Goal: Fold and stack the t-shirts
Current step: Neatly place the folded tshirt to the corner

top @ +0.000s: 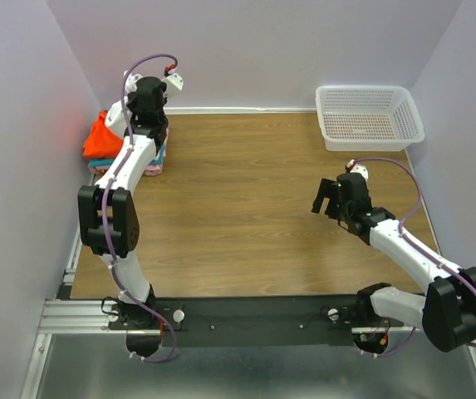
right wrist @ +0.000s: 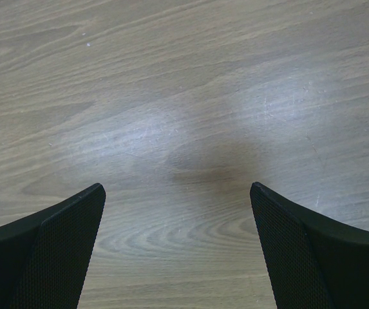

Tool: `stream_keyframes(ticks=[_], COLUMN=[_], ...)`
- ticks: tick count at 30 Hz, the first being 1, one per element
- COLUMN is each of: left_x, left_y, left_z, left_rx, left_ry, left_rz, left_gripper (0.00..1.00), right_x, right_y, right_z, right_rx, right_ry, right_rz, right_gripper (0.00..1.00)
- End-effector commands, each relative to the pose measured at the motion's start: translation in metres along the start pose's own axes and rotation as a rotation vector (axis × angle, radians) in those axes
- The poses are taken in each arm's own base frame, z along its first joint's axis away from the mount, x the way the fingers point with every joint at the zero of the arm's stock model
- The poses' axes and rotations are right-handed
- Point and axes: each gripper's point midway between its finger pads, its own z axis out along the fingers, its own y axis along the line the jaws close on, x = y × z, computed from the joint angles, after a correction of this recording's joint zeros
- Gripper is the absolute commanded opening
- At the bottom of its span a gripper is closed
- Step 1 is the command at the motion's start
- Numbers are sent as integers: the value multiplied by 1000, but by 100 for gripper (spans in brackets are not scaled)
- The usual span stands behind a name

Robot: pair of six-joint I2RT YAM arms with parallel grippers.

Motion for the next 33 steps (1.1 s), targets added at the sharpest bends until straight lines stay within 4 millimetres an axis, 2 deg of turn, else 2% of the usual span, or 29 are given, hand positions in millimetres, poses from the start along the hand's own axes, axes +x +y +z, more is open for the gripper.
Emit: stream_keyframes(ticks=[1, 4, 10, 18, 19, 25, 26, 28, 29, 30, 32, 33], left_x=[2, 17, 39, 56, 69, 79, 84, 86, 87, 87, 83, 79], left_y=[4, 6, 5, -8, -1, 0, 1, 4, 6, 7, 14, 20], left_z=[23, 41, 62, 77, 81, 92, 92, 93, 94, 93, 91, 87], left_rx=[-24, -49, -60, -62, -75, -115, -125, -141, -151, -149, -155, -160], left_ry=[-14, 27, 70, 119, 142, 188, 205, 215, 217, 219, 208, 200], left_rz=[1, -13, -22, -18, -23, -37, -34, -49, -70, -77, -92, -107], left_gripper=[0, 0, 0, 0, 0, 0, 4, 31, 60, 76, 98, 98], right_x=[-7, -7, -11, -4, -5, -4, -4, -4, -4, -3, -5, -6], right_y=[2, 4, 7, 13, 13, 13, 14, 13, 14, 14, 15, 15], right_z=[-2, -1, -1, 7, 8, 13, 13, 13, 13, 13, 13, 12], right_rx=[4, -6, -14, -30, -30, -25, -27, -23, -27, -26, -28, -28], right_ry=[-5, 2, -1, 46, 48, 63, 66, 68, 69, 70, 66, 63], right_rz=[5, 4, -3, -26, -30, -44, -49, -50, -51, -51, -53, -53], right_gripper=[100, 100, 100, 100, 100, 100, 100, 100, 100, 100, 100, 100])
